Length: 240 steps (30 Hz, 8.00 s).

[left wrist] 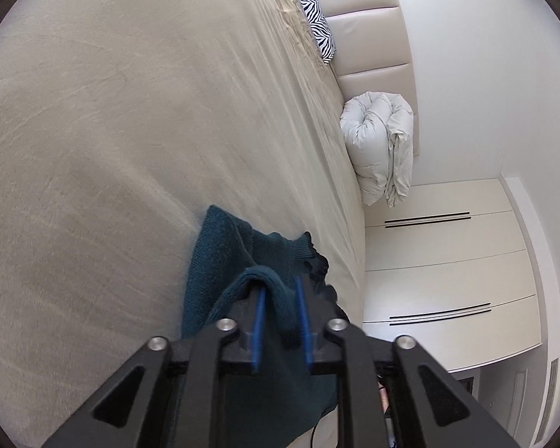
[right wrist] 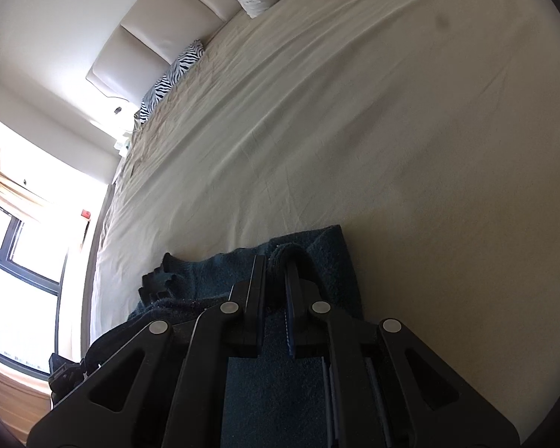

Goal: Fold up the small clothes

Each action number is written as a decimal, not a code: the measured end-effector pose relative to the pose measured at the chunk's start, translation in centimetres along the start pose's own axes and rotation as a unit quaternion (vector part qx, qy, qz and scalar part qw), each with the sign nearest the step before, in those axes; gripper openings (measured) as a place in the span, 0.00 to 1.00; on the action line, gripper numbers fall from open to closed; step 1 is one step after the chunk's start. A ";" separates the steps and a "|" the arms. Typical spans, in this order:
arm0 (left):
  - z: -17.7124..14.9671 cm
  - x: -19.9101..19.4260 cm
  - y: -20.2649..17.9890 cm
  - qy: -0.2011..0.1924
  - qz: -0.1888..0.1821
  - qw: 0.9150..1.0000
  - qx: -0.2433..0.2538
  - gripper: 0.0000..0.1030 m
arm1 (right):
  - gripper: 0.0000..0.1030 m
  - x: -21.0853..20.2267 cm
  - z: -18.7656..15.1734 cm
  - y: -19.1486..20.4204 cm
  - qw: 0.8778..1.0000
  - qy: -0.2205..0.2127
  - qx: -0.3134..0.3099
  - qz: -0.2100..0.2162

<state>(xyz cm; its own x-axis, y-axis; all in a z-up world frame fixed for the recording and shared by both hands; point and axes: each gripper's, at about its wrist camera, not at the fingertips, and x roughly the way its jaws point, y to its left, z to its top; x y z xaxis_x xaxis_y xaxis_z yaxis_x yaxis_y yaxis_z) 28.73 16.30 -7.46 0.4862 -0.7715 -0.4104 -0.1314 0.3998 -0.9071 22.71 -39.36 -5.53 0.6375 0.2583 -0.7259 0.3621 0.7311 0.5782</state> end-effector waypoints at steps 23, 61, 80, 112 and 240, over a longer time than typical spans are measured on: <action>-10.6 -5.0 0.3 -0.038 0.096 0.989 0.104 0.61 | 0.41 -5.9 -8.8 -1.0 0.985 -0.041 -0.128 -0.106; -15.0 -3.7 -1.1 -0.060 0.220 0.950 0.214 0.13 | 0.05 -8.6 -13.0 -1.3 0.970 -0.033 -0.193 -0.142; -15.1 -3.6 -0.5 -0.056 0.230 0.947 0.218 0.10 | 0.05 -9.1 -13.5 -4.2 0.982 -0.040 -0.140 -0.119; -14.3 -6.7 -4.0 -0.112 0.252 0.930 0.242 0.47 | 0.48 -11.6 -12.8 -4.0 0.983 -0.087 -0.090 -0.133; -11.6 -0.6 -3.0 0.053 0.022 0.997 0.060 0.14 | 0.53 9.1 -18.2 15.3 0.941 0.220 -0.006 0.255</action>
<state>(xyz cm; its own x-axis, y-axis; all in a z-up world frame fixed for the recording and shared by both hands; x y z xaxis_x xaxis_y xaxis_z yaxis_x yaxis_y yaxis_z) 18.77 9.85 -5.58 0.3874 -0.7971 -0.4631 -0.0433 0.4861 -0.8728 21.66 -14.38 -10.08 0.3815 0.8126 -0.4405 0.0755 0.4476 0.8910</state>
